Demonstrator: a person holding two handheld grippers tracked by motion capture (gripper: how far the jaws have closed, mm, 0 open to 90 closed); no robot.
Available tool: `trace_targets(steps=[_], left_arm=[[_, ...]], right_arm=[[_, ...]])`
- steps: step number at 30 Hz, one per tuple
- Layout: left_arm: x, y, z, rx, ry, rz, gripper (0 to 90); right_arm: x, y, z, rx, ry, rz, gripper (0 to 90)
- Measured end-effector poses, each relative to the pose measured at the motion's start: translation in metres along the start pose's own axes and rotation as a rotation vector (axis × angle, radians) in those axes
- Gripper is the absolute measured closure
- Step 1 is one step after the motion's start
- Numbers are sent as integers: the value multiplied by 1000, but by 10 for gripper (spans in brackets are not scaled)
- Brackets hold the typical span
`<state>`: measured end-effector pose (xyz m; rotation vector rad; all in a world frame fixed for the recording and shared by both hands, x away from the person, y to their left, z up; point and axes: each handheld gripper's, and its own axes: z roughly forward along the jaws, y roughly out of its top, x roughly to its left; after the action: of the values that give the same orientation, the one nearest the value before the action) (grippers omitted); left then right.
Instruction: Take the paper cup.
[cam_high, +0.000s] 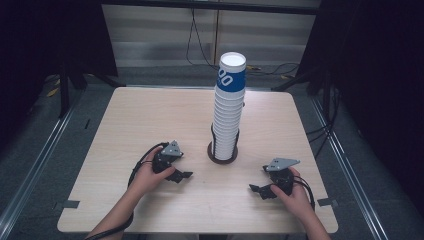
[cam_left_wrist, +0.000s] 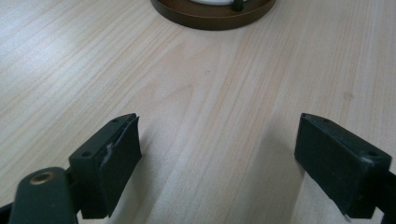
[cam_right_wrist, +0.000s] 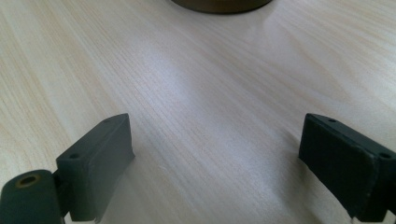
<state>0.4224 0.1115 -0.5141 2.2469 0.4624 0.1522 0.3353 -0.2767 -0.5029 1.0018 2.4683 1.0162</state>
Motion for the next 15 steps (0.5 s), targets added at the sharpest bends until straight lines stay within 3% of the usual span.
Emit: trace_targets(steps=[7, 8, 10, 13, 15], left_arm=[[-2, 1, 0, 18, 11, 3, 121], [-4, 0, 2, -9, 16, -21, 116], [-3, 0, -1, 18, 7, -9, 115], [-1, 2, -6, 33, -12, -54, 151], [0, 3, -11, 74, -18, -84, 159]], right_arm=[[0, 0, 0, 0, 0, 3, 88], [0, 0, 0, 0, 0, 5, 89], [1, 1, 1, 1, -10, 12, 90], [2, 3, 2, 6, -23, 32, 102], [1, 6, 1, 17, -21, 53, 134]])
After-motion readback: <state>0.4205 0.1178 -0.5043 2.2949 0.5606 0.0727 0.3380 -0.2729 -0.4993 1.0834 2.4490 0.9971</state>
